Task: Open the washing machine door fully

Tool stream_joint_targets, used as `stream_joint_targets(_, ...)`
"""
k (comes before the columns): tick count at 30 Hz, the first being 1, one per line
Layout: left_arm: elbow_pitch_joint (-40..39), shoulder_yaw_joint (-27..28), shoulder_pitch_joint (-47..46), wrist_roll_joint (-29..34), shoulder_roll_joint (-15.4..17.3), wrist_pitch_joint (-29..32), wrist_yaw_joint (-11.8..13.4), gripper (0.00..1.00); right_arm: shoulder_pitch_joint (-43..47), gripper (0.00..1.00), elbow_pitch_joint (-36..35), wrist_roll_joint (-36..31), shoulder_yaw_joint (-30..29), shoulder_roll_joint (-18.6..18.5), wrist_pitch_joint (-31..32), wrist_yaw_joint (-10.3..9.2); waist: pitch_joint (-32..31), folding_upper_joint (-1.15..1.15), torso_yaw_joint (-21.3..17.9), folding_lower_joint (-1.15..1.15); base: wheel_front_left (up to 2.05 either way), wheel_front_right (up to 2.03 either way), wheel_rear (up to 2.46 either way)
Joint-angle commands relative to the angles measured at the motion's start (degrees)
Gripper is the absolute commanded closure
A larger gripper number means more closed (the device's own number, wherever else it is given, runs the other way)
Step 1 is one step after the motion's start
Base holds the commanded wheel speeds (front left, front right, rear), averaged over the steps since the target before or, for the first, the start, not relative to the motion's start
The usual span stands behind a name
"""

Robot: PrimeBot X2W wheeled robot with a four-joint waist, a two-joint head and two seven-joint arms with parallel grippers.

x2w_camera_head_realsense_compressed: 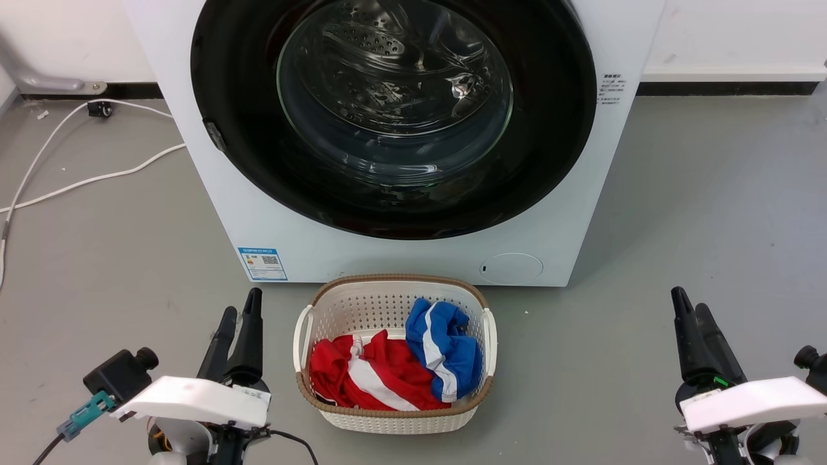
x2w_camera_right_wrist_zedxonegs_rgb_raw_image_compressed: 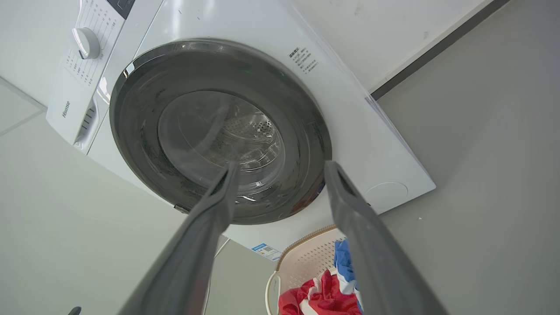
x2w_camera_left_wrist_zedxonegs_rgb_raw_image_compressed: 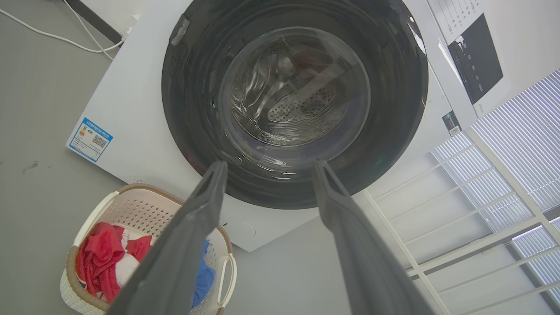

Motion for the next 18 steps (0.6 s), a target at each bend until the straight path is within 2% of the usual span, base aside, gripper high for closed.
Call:
stream_joint_targets(1, -0.51, -0.40, -1.55, 2.84, 0.36, -0.69, -0.11, 0.00, -0.05, 0.00, -1.48, -2.91, 0.16, 0.05, -0.46, 0.05, 0.03, 0.00, -0.01, 0.00, 0.00, 0.00, 0.00)
stream_joint_targets(8, -0.29, -1.26, -2.24, 8.53, 0.72, -1.82, -0.04, 0.00, 0.33, 0.00, -2.64, -8.78, 0.33, 0.16, -0.42, 0.06, 0.19, 0.00, 0.12, 0.00, 0.00, 0.00, 0.00)
stream_joint_targets(18, 0.52, -2.27, -2.40, 18.01, 1.80, -3.74, 1.34, 0.00, 1.14, 0.00, -4.98, -17.60, 0.69, 0.23, 0.17, 0.08, 0.46, 0.00, 0.25, 0.00, 0.00, 0.00, 0.00)
